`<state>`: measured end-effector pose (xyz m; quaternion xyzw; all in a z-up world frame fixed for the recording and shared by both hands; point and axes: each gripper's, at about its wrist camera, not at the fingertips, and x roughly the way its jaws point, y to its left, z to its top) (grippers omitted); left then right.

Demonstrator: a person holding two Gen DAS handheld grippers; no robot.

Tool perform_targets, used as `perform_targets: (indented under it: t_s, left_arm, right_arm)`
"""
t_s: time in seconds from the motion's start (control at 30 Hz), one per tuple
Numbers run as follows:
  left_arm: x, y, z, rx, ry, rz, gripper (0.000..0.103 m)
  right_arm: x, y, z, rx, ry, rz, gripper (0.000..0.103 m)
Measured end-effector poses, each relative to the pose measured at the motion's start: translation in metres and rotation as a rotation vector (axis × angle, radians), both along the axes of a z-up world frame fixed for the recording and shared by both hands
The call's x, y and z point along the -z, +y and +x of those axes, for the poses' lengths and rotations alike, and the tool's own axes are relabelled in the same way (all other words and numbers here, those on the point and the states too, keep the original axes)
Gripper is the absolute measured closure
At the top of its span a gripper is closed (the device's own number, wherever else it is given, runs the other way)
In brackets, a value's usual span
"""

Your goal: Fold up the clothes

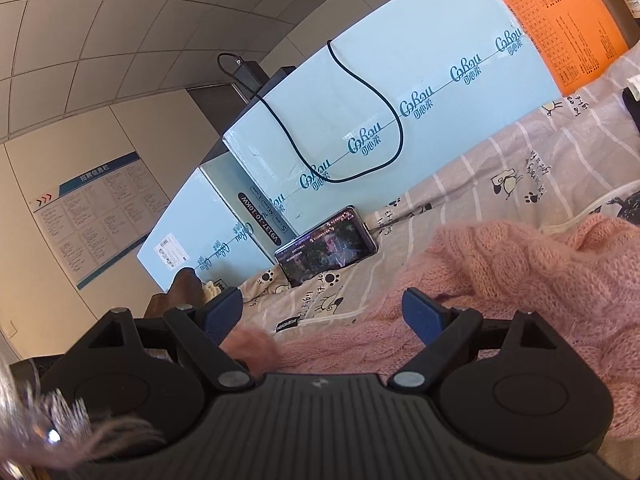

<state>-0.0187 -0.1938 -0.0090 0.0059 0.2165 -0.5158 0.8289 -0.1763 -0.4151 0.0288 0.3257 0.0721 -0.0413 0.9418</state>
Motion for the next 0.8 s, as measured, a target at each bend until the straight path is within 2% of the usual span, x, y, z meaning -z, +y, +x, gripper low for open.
perform_targets:
  t_s: [0.07,0.2,0.23,0.3,0.33,0.4,0.47,0.63,0.7,0.8]
  left_arm:
    - [-0.001,0.001,0.001,0.017,0.069,-0.044,0.020]
    - [0.000,0.004,0.002,0.072,0.227,-0.133,0.016]
    - [0.004,0.001,0.005,0.073,0.276,-0.121,0.011]
    - [0.012,-0.007,0.013,0.073,0.375,-0.090,0.008]
    - [0.019,-0.011,0.017,0.074,0.389,-0.080,0.008]
    - [0.021,-0.014,0.017,0.080,0.353,-0.085,0.008]
    - [0.019,-0.009,0.017,0.083,0.374,-0.122,0.008]
    - [0.005,0.047,0.029,0.008,0.554,-0.380,0.004]
    - [0.004,0.072,0.032,-0.044,0.612,-0.408,0.002]
    - [0.009,0.102,0.032,-0.137,0.696,-0.382,0.002]
  right_arm:
    - [0.000,0.000,-0.001,0.001,-0.003,-0.002,0.017]
    - [-0.001,0.000,-0.002,0.010,-0.006,-0.003,0.017]
    - [-0.001,-0.001,-0.002,0.014,-0.006,-0.002,0.017]
    - [-0.001,-0.001,-0.003,0.023,-0.006,-0.001,0.017]
    - [-0.001,-0.001,-0.003,0.025,-0.003,-0.001,0.017]
    - [-0.001,-0.001,-0.002,0.024,0.003,0.000,0.017]
    - [-0.001,-0.001,-0.002,0.026,0.002,0.000,0.017]
    - [-0.001,-0.001,-0.005,0.032,-0.005,0.002,0.017]
    - [-0.001,-0.002,-0.005,0.023,-0.004,0.005,0.017]
    - [-0.001,0.001,-0.003,-0.001,0.003,-0.007,0.017]
